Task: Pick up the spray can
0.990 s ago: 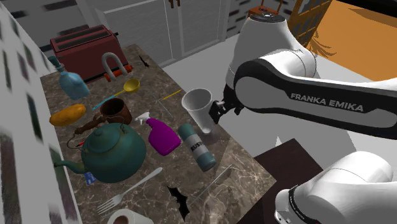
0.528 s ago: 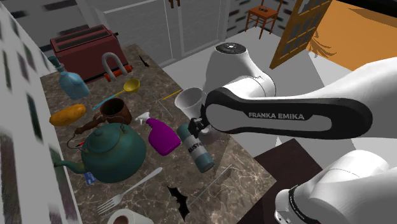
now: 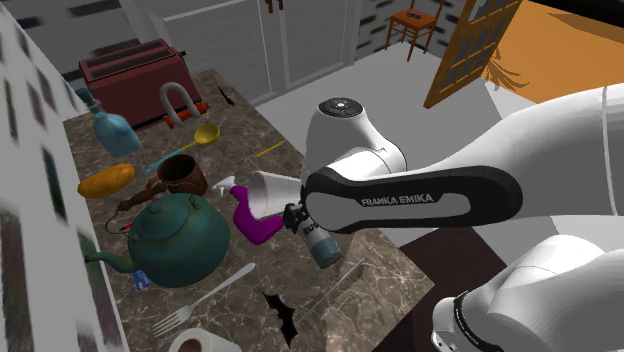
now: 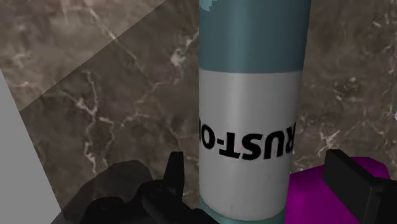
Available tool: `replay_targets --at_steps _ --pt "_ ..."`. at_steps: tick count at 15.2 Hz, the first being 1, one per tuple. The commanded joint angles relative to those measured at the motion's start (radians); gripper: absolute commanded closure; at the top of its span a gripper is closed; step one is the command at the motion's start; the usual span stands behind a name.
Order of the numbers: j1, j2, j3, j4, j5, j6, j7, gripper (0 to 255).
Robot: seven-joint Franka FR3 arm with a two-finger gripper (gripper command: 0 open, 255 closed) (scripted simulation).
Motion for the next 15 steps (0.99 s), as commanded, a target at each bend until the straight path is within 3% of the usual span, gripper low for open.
replay_targets --at_steps 1,4,5,15 --pt "0.0 0.023 0.005 -0.011 0.001 0.034 -0.002 0" --pt "0.0 0.04 0.009 -0.02 0.002 0.059 -0.004 0" --pt "0.0 0.041 0.009 -0.019 0.002 0.06 -0.005 255" --pt "0.0 0.029 0.006 -0.014 0.001 0.043 -0.003 255"
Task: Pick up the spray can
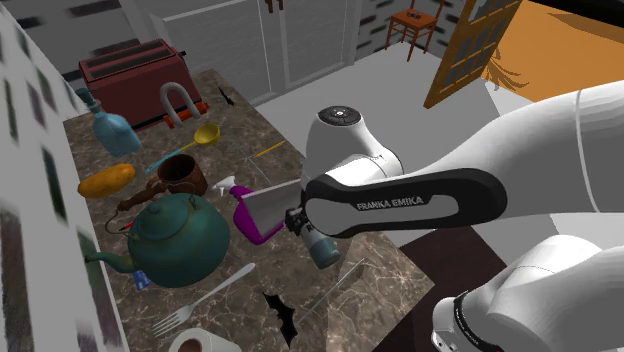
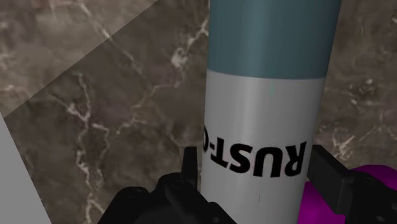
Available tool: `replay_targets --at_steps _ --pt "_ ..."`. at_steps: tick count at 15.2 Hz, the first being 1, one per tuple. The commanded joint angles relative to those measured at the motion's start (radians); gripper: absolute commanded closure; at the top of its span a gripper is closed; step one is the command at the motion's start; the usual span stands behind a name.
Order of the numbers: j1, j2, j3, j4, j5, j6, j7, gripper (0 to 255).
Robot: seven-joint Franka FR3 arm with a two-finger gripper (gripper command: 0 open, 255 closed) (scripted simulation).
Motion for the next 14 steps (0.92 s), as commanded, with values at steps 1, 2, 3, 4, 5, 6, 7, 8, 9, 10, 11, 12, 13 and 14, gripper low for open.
replay_targets --at_steps 1,2,3,4,5,6,7,8,9,10,11,12,13,14 --pt "0.001 -0.015 -0.003 0.009 -0.001 -0.024 0.002 255" --pt "0.0 -0.026 -0.005 0.015 -0.002 -0.04 0.003 255" --pt "0.0 -0.035 -0.007 0.021 -0.002 -0.056 0.005 255" --pt "0.0 -0.045 -0.009 0.027 -0.003 -0.072 0.007 255" --pt "0.0 -0.054 -0.012 0.034 -0.004 -0.087 0.008 255" --pt "0.0 -0.063 -0.014 0.041 -0.006 -0.103 0.01 255" --pt "-0.001 -0.072 -0.016 0.048 -0.007 -0.119 0.011 255" --pt "-0.001 -0.08 -0.018 0.055 -0.008 -0.134 0.013 255" --pt "-0.001 -0.088 -0.021 0.063 -0.009 -0.149 0.015 255" --pt "-0.002 -0.095 -0.023 0.071 -0.011 -0.165 0.016 255" --pt "-0.002 -0.103 -0.025 0.079 -0.012 -0.18 0.018 255" --pt "-0.002 -0.11 -0.028 0.087 -0.014 -0.195 0.02 255" --pt "-0.003 -0.116 -0.03 0.095 -0.015 -0.21 0.022 255" --pt "-0.003 -0.123 -0.032 0.104 -0.017 -0.225 0.023 255"
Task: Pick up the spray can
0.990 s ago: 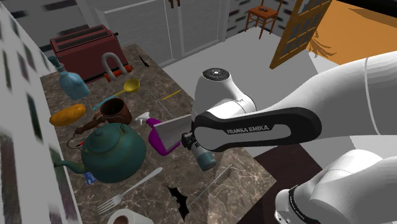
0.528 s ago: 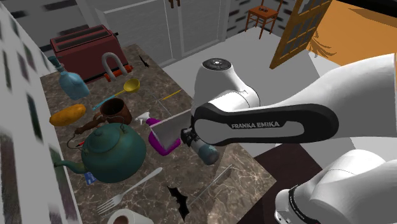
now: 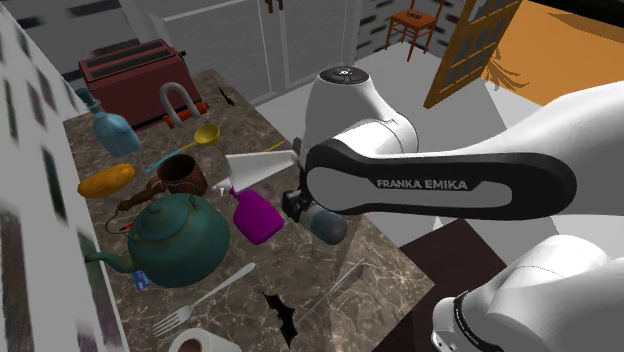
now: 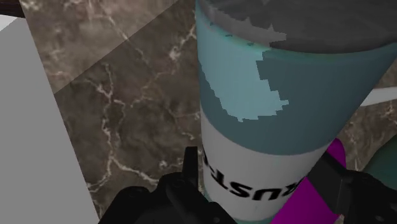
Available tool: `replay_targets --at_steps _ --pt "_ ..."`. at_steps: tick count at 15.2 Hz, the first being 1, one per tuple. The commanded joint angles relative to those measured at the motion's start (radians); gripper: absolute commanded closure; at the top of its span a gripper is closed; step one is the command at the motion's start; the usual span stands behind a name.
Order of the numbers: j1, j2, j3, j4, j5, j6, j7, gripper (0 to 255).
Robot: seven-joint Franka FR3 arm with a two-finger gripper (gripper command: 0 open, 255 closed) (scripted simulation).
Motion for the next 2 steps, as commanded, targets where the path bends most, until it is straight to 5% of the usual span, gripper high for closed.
replay_targets --at_steps 1,2 --pt "-0.001 -0.006 -0.002 0.011 -0.002 -0.017 0.003 255" --pt "-0.001 -0.006 -0.002 0.011 -0.002 -0.017 0.003 255"
